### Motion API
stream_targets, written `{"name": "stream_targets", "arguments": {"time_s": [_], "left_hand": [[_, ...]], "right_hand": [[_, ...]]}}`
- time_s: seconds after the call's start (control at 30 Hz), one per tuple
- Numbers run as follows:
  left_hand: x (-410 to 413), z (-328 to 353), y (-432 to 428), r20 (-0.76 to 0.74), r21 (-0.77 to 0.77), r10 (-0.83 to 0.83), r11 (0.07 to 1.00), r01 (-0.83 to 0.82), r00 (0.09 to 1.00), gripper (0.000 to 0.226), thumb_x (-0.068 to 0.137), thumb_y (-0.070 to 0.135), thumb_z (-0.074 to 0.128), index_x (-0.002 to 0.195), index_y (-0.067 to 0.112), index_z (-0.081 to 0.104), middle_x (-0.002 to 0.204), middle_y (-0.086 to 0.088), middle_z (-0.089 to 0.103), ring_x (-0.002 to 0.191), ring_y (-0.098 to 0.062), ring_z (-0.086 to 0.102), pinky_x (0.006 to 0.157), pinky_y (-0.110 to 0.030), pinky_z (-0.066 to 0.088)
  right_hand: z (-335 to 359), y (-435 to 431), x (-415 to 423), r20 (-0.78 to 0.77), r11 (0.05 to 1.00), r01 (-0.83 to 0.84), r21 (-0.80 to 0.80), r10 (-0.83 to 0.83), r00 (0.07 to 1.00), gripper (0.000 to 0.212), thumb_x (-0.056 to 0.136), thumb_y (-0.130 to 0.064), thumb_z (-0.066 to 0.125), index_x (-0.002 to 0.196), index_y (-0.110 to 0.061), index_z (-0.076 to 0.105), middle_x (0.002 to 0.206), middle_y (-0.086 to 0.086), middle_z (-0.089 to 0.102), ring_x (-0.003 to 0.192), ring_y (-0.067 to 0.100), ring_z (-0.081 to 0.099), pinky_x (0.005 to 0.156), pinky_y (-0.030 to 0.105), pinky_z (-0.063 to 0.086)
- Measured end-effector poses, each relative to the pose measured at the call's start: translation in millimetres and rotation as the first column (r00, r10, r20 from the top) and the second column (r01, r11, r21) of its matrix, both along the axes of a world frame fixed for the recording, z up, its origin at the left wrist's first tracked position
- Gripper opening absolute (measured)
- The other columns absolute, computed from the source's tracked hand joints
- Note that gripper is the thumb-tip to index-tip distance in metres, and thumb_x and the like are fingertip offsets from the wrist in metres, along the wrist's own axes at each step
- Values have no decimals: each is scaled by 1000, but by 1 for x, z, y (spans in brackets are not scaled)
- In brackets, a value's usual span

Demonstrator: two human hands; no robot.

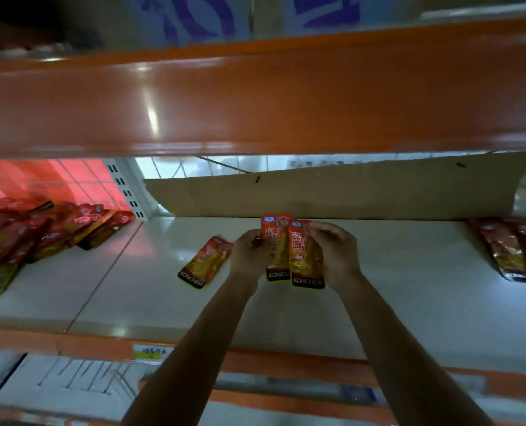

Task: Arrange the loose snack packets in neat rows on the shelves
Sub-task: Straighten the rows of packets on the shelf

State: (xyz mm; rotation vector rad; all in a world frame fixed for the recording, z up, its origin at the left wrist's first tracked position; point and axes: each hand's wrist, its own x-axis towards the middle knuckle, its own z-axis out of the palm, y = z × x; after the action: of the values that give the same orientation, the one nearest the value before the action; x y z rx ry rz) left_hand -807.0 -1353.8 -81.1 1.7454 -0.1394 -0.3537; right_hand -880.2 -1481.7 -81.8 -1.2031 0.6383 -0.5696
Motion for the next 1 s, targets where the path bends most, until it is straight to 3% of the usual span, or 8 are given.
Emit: {"name": "stream_targets", "arguments": {"time_s": [0.1, 0.23, 0.4, 0.57, 0.67, 0.77, 0.87, 1.0], "left_hand": [[-22, 0, -35, -31, -21, -30, 999, 30, 999, 11, 91, 11, 61, 90, 20, 67, 94, -6, 72, 90, -26, 70, 87, -48, 56], [-51, -1, -85, -76, -39, -60, 998, 57, 995, 13, 89, 11, 62, 99, 14, 70, 94, -6, 72, 88, -25, 71, 86, -49, 56], [-86, -2, -144, -98, -53, -100, 994, 95, 990, 11, 89, 13, 64, 97, 17, 70, 95, -7, 73, 86, -25, 71, 83, -48, 58], [-115, 1, -193, -131, -59, -142, 989, 135, 981, 11, 89, 15, 65, 83, 23, 71, 91, -4, 74, 85, -23, 72, 83, -44, 58], [-129, -2, -214, -151, -58, -161, 986, 154, 975, 12, 87, 14, 67, 78, 21, 72, 86, -5, 74, 86, -25, 72, 85, -43, 58], [-142, -5, -233, -154, -52, -225, 974, 220, 962, 5, 86, 15, 68, 84, 17, 72, 90, -7, 74, 90, -26, 71, 87, -43, 57], [-154, -8, -253, -163, -48, -288, 958, 284, 944, 4, 88, 16, 68, 89, 14, 72, 87, -5, 73, 83, -19, 71, 80, -34, 58], [-170, -10, -277, -160, -25, -352, 936, 352, 922, 6, 90, 13, 64, 91, 14, 70, 82, 0, 70, 69, -10, 65, 57, -18, 51]], "right_hand": [[2, -33, -27, -25, 1000, -13, -18, 12, 1000, 12, 84, -5, 68, 91, -13, 74, 98, 14, 72, 94, 33, 69, 86, 51, 55], [3, -77, -69, -17, 994, -67, -89, 66, 998, 32, 82, 4, 61, 106, -15, 69, 99, 8, 71, 91, 28, 70, 75, 41, 58], [2, -131, -110, -103, 978, -72, -197, 52, 993, 53, 79, 7, 57, 125, -19, 57, 106, 5, 68, 93, 23, 69, 80, 46, 58], [5, -173, -144, -104, 965, 15, -261, -44, 994, 50, 77, 7, 60, 110, -31, 56, 104, -4, 64, 95, 12, 65, 68, 32, 55], [4, -193, -161, -101, 966, 103, -238, -130, 986, 46, 79, 4, 62, 117, -18, 51, 107, 2, 65, 97, 16, 65, 77, 39, 58], [4, -207, -180, -109, 944, 175, -278, -212, 971, 45, 80, -1, 65, 116, -22, 48, 112, 1, 60, 98, 13, 62, 77, 36, 57], [5, -222, -197, -153, 909, 216, -357, -285, 946, 47, 82, -9, 67, 123, -22, 49, 112, 0, 59, 98, 15, 61, 76, 36, 57], [5, -239, -219, -197, 868, 263, -422, -371, 908, 43, 84, -12, 65, 124, -20, 52, 107, 2, 61, 97, 20, 62, 83, 45, 56]]}}
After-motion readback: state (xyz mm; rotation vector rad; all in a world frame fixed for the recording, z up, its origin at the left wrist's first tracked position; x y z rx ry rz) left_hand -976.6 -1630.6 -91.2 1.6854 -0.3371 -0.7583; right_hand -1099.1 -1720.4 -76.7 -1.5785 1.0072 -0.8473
